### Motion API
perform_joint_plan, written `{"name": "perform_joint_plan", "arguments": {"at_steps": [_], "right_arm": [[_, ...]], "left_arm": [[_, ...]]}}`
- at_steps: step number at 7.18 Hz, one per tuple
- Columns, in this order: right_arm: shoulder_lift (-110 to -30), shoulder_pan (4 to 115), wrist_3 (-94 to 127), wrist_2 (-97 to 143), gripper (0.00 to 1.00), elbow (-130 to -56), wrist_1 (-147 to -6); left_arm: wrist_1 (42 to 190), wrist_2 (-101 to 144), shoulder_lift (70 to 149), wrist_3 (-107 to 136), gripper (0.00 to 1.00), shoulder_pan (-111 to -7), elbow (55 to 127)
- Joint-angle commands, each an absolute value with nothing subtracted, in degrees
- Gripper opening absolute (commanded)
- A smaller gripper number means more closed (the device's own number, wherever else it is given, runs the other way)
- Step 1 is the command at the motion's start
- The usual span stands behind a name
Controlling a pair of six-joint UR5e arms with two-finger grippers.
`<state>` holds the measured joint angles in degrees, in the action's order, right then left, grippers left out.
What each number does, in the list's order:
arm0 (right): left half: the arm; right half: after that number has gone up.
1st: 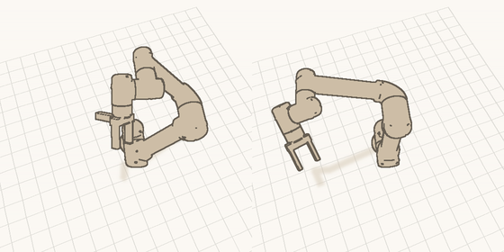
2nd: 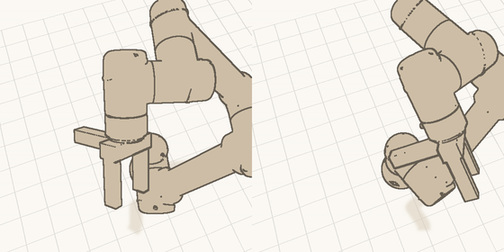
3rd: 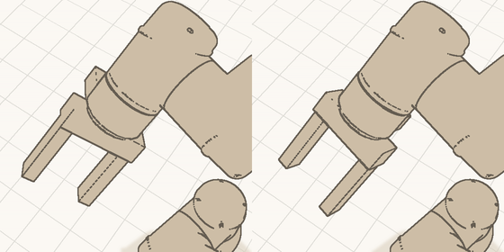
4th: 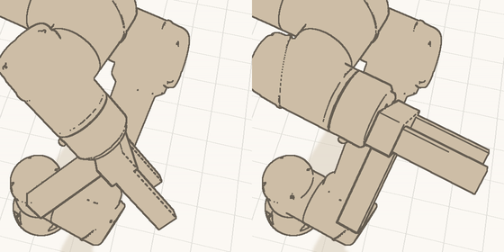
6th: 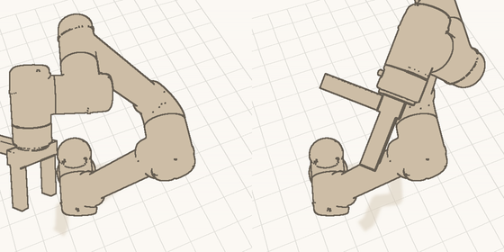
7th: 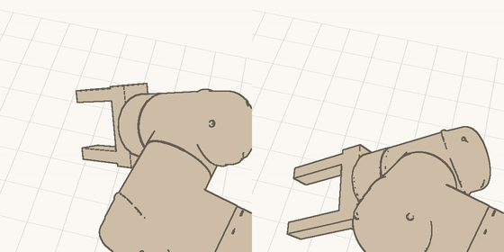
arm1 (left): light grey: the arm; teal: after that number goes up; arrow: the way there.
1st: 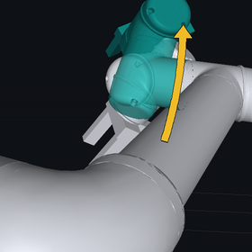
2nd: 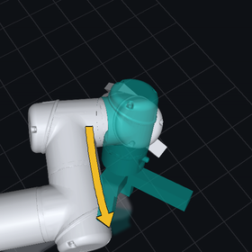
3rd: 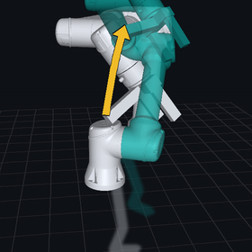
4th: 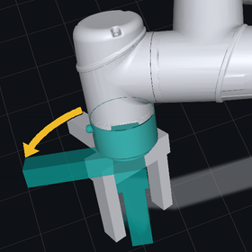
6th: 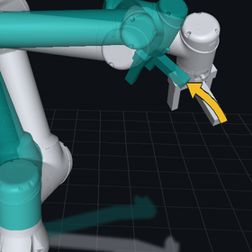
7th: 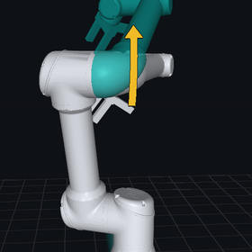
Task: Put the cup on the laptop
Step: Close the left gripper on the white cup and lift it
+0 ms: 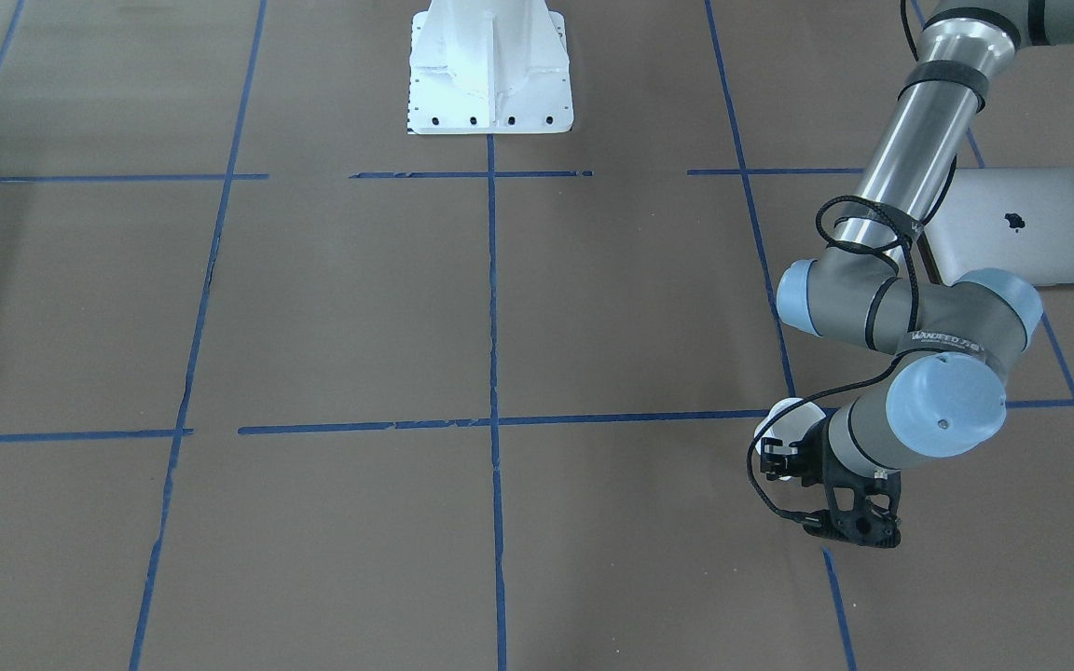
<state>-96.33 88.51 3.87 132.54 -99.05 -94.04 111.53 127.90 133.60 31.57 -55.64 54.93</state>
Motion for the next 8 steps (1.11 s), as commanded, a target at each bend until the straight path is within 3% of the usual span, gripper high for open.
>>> {"name": "perform_joint_plan", "arguments": {"at_steps": [1, 4, 8], "right_arm": [[-96.3, 88.5, 3.9, 132.5, 1.0, -99.1, -94.0], [-96.3, 88.5, 3.9, 132.5, 1.0, -99.1, -94.0], [-96.3, 88.5, 3.9, 132.5, 1.0, -99.1, -94.0]], "left_arm": [[111.4, 128.1, 133.2, 31.5, 0.0, -55.6, 55.2], [105.7, 128.5, 133.1, 30.5, 0.0, -58.7, 59.9], [90.9, 128.5, 114.8, 27.1, 0.0, -64.3, 89.7]]}}
